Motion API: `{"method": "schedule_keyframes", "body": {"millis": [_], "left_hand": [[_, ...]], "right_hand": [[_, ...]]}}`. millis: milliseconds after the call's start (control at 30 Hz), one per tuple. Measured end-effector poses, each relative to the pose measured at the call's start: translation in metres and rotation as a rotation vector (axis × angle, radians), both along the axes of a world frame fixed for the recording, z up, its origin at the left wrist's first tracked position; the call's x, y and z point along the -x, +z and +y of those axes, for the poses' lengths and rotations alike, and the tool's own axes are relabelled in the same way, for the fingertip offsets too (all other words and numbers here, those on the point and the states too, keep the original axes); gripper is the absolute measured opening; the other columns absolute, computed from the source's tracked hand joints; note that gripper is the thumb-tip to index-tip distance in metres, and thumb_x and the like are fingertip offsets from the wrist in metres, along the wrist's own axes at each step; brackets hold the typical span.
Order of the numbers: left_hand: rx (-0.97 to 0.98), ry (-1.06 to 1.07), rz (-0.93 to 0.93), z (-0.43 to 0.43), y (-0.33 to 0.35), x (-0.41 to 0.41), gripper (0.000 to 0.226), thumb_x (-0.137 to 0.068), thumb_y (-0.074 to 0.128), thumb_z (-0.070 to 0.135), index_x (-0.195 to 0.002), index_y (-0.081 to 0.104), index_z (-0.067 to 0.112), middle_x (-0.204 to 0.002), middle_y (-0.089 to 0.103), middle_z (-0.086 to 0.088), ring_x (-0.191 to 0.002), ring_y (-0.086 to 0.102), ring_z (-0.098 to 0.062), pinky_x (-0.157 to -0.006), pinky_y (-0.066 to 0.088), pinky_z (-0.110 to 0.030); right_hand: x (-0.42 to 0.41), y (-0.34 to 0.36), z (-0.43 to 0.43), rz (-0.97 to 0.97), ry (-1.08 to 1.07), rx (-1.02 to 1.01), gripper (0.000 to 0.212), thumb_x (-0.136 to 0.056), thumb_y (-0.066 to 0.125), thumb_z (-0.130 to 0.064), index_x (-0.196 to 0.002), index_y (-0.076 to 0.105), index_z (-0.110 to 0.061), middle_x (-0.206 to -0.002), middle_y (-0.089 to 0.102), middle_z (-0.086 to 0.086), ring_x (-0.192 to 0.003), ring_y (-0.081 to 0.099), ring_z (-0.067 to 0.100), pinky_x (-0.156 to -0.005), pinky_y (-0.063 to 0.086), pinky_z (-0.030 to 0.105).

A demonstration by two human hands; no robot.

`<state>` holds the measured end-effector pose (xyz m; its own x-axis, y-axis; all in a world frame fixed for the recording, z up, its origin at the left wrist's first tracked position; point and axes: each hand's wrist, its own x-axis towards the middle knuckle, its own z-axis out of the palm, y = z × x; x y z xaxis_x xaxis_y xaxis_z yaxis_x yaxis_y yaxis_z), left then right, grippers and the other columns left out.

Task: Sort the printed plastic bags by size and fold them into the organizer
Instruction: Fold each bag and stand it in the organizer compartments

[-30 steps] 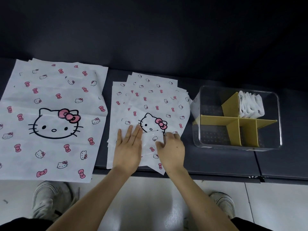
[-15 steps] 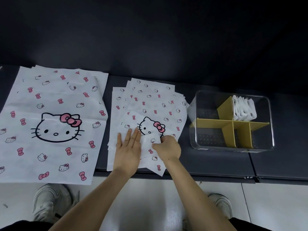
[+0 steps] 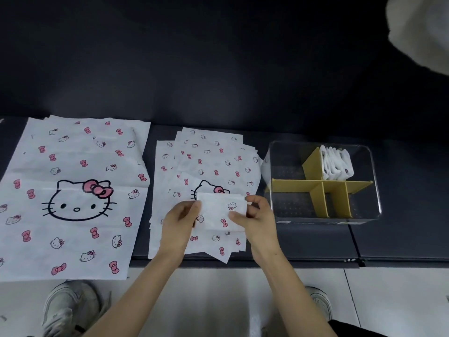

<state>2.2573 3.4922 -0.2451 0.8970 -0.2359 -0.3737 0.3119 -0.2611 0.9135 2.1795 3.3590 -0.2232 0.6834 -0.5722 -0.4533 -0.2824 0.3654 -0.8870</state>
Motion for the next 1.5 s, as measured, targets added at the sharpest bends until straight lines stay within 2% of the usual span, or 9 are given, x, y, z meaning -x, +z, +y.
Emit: {"method": "schedule_keyframes", "body": {"millis": [200,433,600,767,867,933,1133,1367,1500], "left_hand": [[0.274,0.013,0.066,-0.049,0.037,0.019,0.015,-0.091,0.06,0.01,-0.078,0.068,0.012,-0.067,0.063,0.003,-0.065,0.053,-0.009,-0.065,0.043,-0.019],[0.213,-0.262,-0.057,-0.13,0.048,0.04,0.017,-0.093,0.058,0.013,-0.082,0.07,0.018,-0.076,0.07,0.013,-0.074,0.061,-0.003,-0.071,0.048,-0.016],[-0.048,-0.572,-0.558,-0.194,0.046,0.036,0.018,-0.094,0.057,0.02,-0.107,0.069,0.017,-0.102,0.065,0.009,-0.092,0.057,-0.002,-0.081,0.041,-0.008],[-0.287,-0.858,-1.226,-0.26,0.043,0.022,0.032,-0.092,0.048,0.025,-0.117,0.067,0.017,-0.12,0.063,-0.007,-0.112,0.055,-0.03,-0.092,0.048,-0.043],[-0.561,-1.164,-1.33,-0.289,0.041,0.016,0.043,-0.102,0.035,0.03,-0.144,0.038,0.027,-0.155,0.025,-0.006,-0.144,0.017,-0.029,-0.116,0.012,-0.045],[-0.71,-1.258,-1.399,-0.299,0.038,0.011,0.046,-0.103,0.028,0.034,-0.149,0.024,0.031,-0.159,0.009,-0.004,-0.147,0.001,-0.025,-0.116,-0.006,-0.041],[-0.616,-1.209,-1.495,-0.279,0.015,-0.007,0.041,-0.089,0.036,0.032,-0.111,0.07,0.022,-0.125,0.062,-0.01,-0.119,0.056,-0.032,-0.106,0.025,-0.053],[-0.537,-1.135,-1.471,-0.265,0.006,-0.009,0.043,-0.089,0.037,0.032,-0.117,0.067,0.02,-0.127,0.061,-0.01,-0.12,0.055,-0.032,-0.104,0.031,-0.053],[-0.483,-1.085,-1.485,-0.266,0.004,-0.006,0.037,-0.089,0.047,0.028,-0.121,0.064,0.019,-0.129,0.059,-0.012,-0.123,0.053,-0.034,-0.106,0.027,-0.05]], "right_hand": [[0.033,0.026,-0.043,-0.009,-0.052,-0.15,0.026,-0.082,0.067,-0.002,-0.106,0.067,-0.009,-0.098,0.074,0.005,-0.096,0.069,0.022,-0.071,0.055,0.026],[0.078,0.044,-0.107,-0.016,-0.237,0.005,0.016,-0.085,0.066,-0.006,-0.098,0.068,-0.015,-0.089,0.075,-0.003,-0.083,0.072,0.015,-0.064,0.057,0.027],[0.108,0.058,-0.17,0.061,-0.532,0.333,0.004,-0.086,0.067,-0.006,-0.088,0.069,-0.009,-0.077,0.071,0.003,-0.073,0.068,0.014,-0.061,0.051,0.023],[0.108,0.06,-0.224,0.199,-0.645,0.663,0.013,-0.089,0.063,-0.016,-0.078,0.062,-0.01,-0.07,0.066,0.007,-0.063,0.059,0.02,-0.055,0.045,0.026],[0.095,0.057,-0.245,0.294,-0.578,0.805,0.018,-0.089,0.06,-0.015,-0.073,0.057,-0.011,-0.06,0.055,-0.002,-0.052,0.047,0.014,-0.048,0.034,0.023],[0.086,0.053,-0.254,0.327,-0.512,0.85,0.025,-0.088,0.058,-0.013,-0.065,0.05,-0.009,-0.054,0.046,-0.001,-0.048,0.037,0.013,-0.046,0.028,0.025],[0.064,0.045,-0.256,0.306,-0.359,0.938,0.042,-0.085,0.058,-0.008,-0.054,0.032,-0.015,-0.046,0.031,-0.007,-0.043,0.024,0.01,-0.045,0.018,0.023],[0.026,0.029,-0.259,0.478,-0.014,1.125,0.044,-0.088,0.054,-0.01,-0.052,0.03,-0.02,-0.05,0.035,-0.004,-0.045,0.032,0.012,-0.043,0.019,0.024],[0.017,0.028,-0.264,0.56,0.112,1.049,0.044,-0.09,0.057,-0.023,-0.051,0.036,-0.021,-0.05,0.037,-0.005,-0.051,0.041,0.015,-0.043,0.022,0.024]]}}
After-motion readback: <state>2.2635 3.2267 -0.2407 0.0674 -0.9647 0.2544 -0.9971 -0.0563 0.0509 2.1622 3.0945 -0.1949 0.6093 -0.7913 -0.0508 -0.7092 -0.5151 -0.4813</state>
